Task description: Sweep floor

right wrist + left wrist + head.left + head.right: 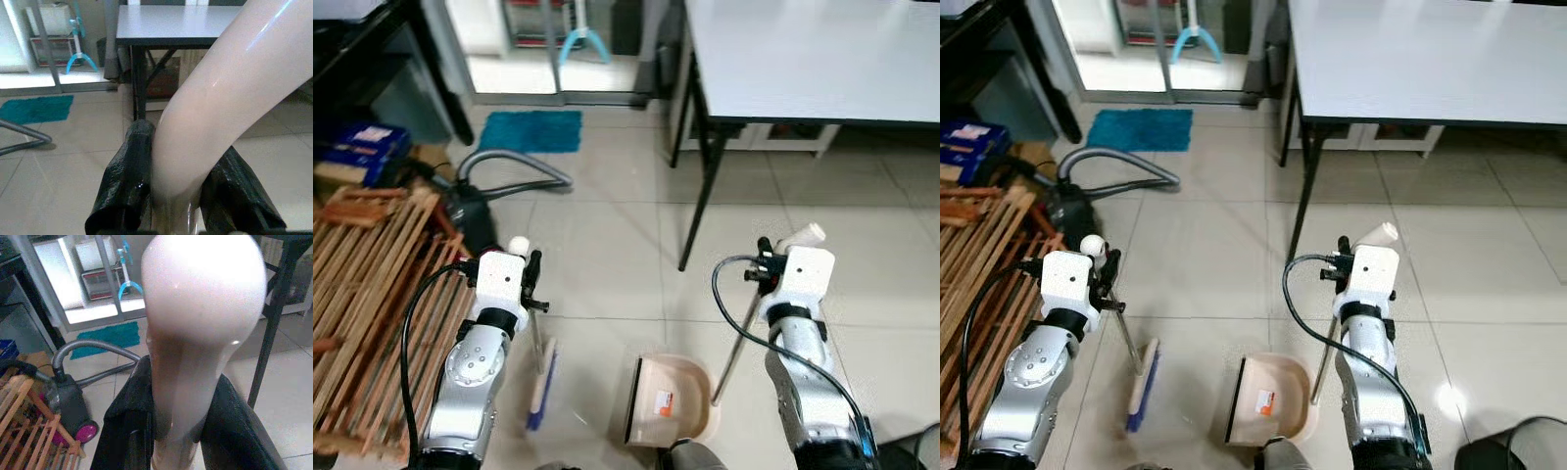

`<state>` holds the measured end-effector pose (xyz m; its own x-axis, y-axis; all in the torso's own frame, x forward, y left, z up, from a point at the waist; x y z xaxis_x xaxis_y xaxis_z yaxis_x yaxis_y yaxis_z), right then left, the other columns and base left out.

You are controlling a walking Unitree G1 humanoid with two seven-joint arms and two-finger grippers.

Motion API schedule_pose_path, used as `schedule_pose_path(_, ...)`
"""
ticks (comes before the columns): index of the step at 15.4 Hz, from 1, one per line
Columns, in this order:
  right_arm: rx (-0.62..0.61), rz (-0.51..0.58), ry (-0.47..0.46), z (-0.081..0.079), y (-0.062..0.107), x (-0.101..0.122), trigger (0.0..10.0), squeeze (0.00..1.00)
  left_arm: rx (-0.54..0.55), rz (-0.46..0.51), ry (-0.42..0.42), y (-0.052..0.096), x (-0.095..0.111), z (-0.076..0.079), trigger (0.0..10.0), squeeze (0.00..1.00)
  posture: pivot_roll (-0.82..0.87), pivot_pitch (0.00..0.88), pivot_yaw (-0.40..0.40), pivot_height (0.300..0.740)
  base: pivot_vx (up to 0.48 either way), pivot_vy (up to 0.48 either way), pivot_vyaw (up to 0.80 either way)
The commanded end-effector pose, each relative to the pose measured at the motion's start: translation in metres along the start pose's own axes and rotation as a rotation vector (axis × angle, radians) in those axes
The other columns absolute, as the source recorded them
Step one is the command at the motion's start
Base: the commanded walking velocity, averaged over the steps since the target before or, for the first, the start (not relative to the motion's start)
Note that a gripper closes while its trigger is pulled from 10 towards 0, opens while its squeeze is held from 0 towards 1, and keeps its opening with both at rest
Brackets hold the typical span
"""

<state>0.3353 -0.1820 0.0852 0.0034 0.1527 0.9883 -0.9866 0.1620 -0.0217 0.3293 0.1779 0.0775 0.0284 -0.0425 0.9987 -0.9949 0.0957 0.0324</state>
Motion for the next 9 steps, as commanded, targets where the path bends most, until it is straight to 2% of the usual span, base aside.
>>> schedule_pose_path(1, -0.013, 0.022, -0.001, 0.002, 0.0, 0.009, 10.0, 0.0, -0.006, 0.02, -0.008, 0.0, 0.006, -0.001, 10.0, 0.0, 0.0, 0.057, 0.068, 0.74, 0.0, 0.0, -0.8)
schedule_pose_path(4, -0.056, 0.011, 0.017, 0.012, 0.012, 0.005, 10.0, 0.0, -0.008, 0.012, -0.005, -0.002, 0.004, -0.002, 10.0, 0.0, -0.02, 0.058, 0.082, 0.74, 0.0, 0.0, -0.8)
schedule_pose_path(6, -0.059, 0.018, 0.023, 0.014, 0.013, 0.007, 10.0, 0.0, 0.029, 0.015, 0.058, -0.003, 0.005, -0.006, 10.0, 0.0, -0.02, 0.054, 0.082, 0.74, 0.0, 0.0, -0.8)
schedule_pose_path(8, -0.067, 0.015, 0.033, 0.018, 0.01, 0.008, 10.0, 0.0, 0.008, 0.024, 0.035, -0.005, 0.007, -0.002, 10.0, 0.0, -0.02, 0.055, 0.079, 0.74, 0.0, 0.0, -0.8)
schedule_pose_path(9, -0.074, 0.011, 0.037, 0.02, 0.01, 0.008, 10.0, 0.0, 0.011, 0.028, 0.053, -0.005, 0.009, -0.001, 10.0, 0.0, -0.02, 0.056, 0.078, 0.74, 0.0, 0.0, -0.8)
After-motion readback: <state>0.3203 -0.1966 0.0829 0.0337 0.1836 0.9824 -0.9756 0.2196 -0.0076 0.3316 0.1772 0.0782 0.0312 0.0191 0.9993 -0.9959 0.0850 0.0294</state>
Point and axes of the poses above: a point about 5 cm out from each wrist's last joint towards the gripper, its own y axis pointing back from the gripper into the wrist, its own x axis along the axis of the wrist's last joint, z = x × y, the point moved 6 cm from there along -y, pointing out of the wrist towards the gripper, and after that the axes turned 8 degrees about y, right-handed, at the moved point
